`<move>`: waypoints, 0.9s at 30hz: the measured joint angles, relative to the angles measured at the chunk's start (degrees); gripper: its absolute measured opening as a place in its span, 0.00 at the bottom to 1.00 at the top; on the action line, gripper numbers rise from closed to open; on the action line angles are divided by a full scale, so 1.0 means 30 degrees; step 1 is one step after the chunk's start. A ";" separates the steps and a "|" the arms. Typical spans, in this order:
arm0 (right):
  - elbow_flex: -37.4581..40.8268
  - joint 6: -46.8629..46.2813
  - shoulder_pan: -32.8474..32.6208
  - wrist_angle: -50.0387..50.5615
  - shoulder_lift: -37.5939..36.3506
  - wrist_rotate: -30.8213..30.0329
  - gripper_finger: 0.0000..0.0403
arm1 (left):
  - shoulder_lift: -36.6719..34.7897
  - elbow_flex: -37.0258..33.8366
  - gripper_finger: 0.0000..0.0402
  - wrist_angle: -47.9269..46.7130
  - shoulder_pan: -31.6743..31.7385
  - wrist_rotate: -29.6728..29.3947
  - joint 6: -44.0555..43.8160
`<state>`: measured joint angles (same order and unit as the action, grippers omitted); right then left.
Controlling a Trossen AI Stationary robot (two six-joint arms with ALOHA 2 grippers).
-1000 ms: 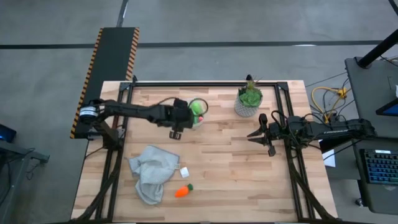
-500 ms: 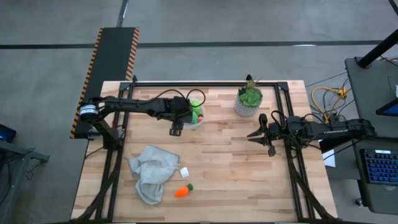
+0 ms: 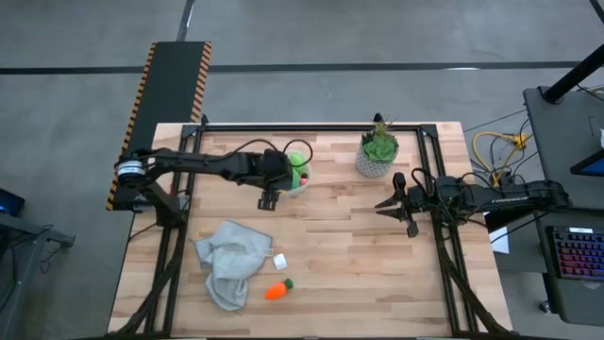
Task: Pick and placing Produce into tupperware
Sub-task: Put the orange carrot into the transparent bin
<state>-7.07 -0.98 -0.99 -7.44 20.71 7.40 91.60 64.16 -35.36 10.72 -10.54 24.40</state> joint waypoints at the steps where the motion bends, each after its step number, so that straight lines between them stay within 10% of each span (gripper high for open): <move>1: 0.0000 0.0001 0.0003 -0.0006 0.0000 0.0000 0.16 | -0.0163 0.0014 0.59 -0.0056 -0.0316 -0.0003 -0.0014; 12: 0.0000 0.0046 0.0007 0.0004 0.0000 0.0000 0.16 | -0.1336 0.1363 0.59 0.0144 -0.2933 0.0129 -0.9323; 27: 0.0000 -0.0007 0.0007 -0.0124 0.0000 0.0000 0.16 | -0.0945 0.0990 0.59 0.2103 -0.6375 0.7051 -1.4079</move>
<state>-7.07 -1.00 -0.97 -7.81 20.71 7.40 88.76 67.13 -29.05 -8.41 10.62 -17.83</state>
